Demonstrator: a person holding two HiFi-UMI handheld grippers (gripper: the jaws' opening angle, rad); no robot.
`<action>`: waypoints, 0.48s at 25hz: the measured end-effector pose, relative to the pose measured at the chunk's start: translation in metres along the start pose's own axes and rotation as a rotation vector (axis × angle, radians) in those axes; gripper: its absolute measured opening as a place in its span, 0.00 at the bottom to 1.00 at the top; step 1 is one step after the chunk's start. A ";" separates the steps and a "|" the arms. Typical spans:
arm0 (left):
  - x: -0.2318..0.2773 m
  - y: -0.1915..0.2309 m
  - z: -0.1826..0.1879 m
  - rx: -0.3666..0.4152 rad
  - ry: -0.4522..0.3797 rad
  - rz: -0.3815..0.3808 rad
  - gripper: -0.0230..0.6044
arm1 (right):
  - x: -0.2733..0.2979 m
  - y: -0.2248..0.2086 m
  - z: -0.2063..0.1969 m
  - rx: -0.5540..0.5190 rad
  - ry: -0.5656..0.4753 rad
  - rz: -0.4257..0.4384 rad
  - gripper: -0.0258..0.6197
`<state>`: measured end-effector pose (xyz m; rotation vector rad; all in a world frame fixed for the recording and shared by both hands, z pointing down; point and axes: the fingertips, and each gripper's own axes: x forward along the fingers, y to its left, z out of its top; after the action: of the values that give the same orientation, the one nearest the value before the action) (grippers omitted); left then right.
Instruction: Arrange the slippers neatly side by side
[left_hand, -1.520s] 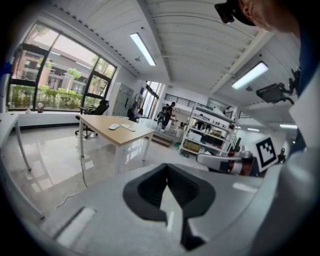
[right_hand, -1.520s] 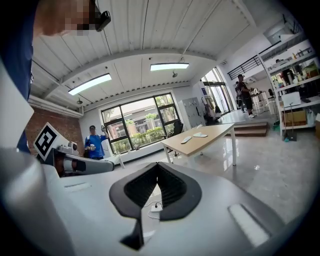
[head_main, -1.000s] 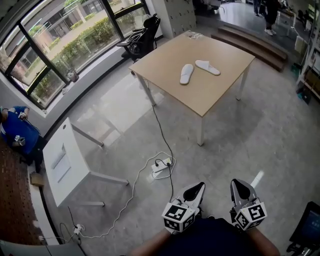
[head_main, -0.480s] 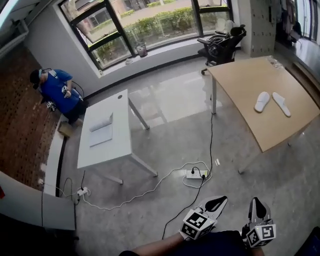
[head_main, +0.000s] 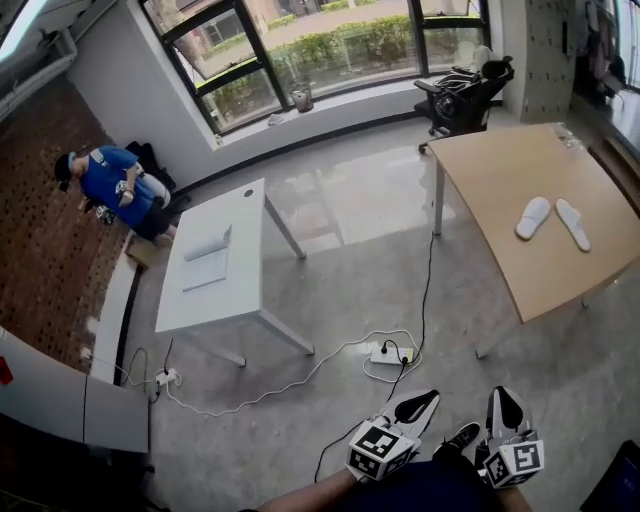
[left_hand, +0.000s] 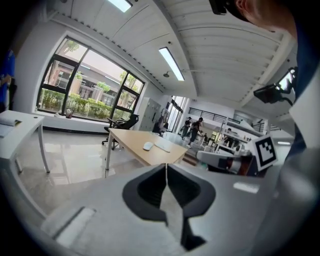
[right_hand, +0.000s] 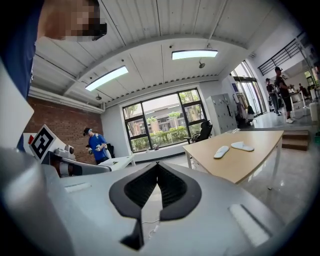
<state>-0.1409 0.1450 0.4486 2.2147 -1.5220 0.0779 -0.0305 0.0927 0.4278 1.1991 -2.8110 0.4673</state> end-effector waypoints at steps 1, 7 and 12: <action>0.010 -0.002 0.003 0.003 -0.001 -0.001 0.05 | 0.003 -0.010 0.001 0.008 -0.003 0.004 0.05; 0.081 -0.063 0.030 -0.008 0.034 -0.092 0.05 | -0.022 -0.085 0.032 0.016 -0.040 -0.067 0.05; 0.138 -0.109 0.027 0.009 0.076 -0.180 0.05 | -0.053 -0.151 0.042 0.052 -0.064 -0.158 0.05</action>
<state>0.0048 0.0457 0.4288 2.3179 -1.2795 0.1118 0.1166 0.0187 0.4181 1.4582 -2.7418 0.5031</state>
